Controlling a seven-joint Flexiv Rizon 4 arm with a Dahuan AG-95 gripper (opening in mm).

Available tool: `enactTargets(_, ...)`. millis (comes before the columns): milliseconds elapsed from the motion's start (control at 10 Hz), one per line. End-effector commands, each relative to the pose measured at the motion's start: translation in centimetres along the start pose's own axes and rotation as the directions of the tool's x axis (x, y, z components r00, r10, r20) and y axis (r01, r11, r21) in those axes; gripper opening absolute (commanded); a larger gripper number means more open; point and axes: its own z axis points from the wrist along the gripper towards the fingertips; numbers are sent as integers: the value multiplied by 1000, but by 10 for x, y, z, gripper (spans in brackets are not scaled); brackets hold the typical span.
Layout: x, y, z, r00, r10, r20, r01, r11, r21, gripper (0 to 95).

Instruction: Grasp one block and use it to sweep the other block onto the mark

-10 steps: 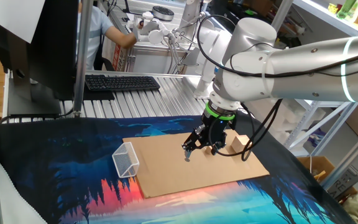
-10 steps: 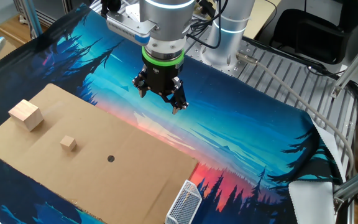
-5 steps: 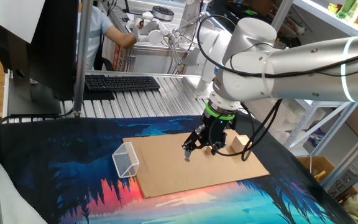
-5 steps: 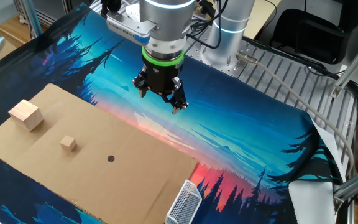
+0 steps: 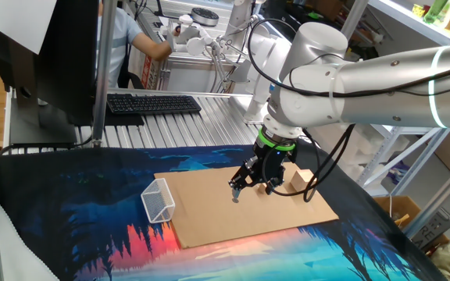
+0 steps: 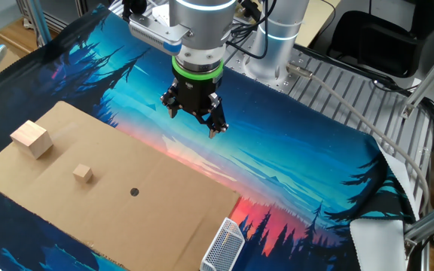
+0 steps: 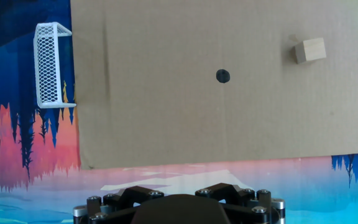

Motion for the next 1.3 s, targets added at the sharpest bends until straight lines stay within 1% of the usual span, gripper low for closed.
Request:
enactTargets(100,0,0,0,924,381,12,-381,922,70,0)
enactTargets(1000,0,0,0,924,382,11,-382,922,68,0)
enactTargets(1100,0,0,0,921,389,12,-389,919,68,0)
enactTargets(1200,0,0,1,910,415,13,-415,908,66,0)
enactTargets(1300,0,0,1,904,428,13,-427,902,65,0)
